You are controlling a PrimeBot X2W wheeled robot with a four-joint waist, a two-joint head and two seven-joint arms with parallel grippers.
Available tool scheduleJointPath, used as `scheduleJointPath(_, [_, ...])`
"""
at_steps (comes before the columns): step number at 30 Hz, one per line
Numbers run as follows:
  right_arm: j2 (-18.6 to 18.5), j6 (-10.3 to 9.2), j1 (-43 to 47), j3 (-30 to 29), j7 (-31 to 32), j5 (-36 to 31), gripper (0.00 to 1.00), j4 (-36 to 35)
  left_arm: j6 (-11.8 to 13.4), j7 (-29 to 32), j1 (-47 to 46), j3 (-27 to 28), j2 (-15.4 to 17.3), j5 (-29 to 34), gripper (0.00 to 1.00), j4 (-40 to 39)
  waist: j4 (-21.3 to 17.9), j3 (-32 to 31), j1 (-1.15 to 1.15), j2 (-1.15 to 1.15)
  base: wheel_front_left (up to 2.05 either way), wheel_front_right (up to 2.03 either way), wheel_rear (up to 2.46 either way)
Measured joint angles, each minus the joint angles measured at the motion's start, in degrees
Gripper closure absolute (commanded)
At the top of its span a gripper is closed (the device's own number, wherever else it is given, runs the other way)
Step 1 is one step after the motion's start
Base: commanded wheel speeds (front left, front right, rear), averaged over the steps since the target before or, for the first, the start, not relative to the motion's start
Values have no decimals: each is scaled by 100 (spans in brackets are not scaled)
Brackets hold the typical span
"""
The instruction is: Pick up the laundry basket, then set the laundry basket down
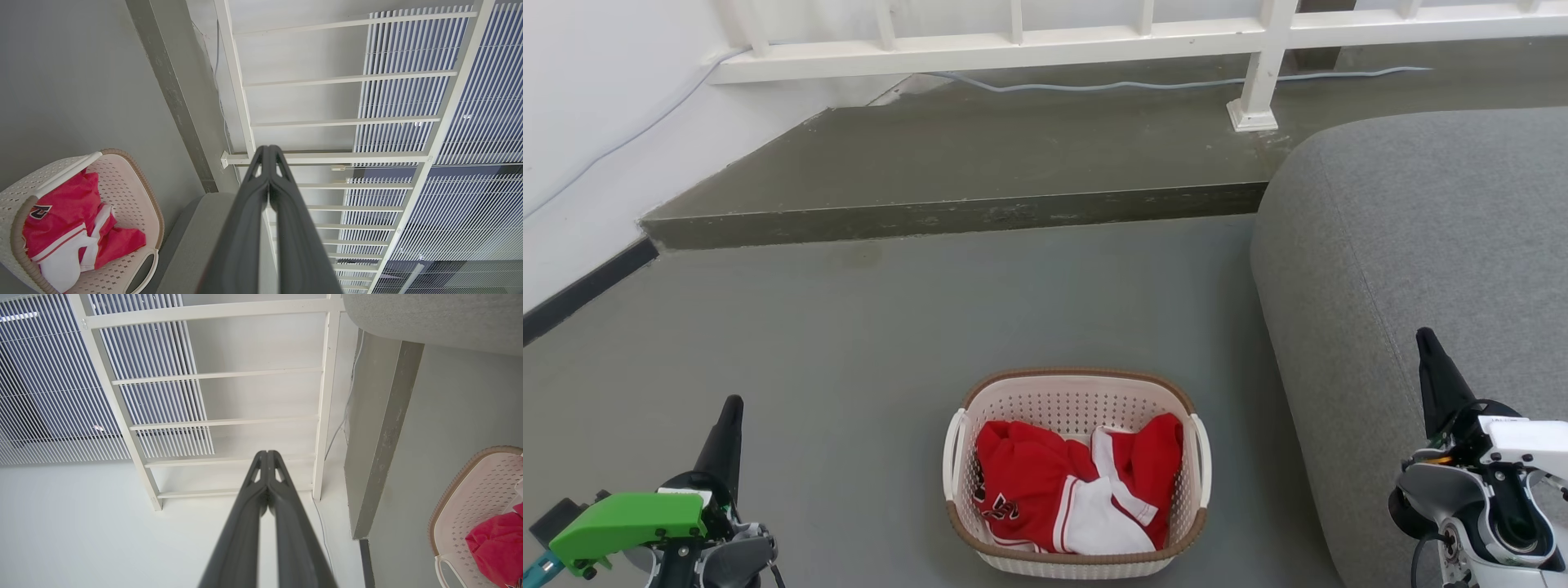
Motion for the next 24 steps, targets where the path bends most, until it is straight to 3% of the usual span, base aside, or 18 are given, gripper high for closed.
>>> scheduleJointPath(24, [1, 0, 0, -1, 0, -1, 100, 0, 0, 0, 0, 0, 0, 0, 100, -1, 0, 0, 0, 0, 0, 0, 0])
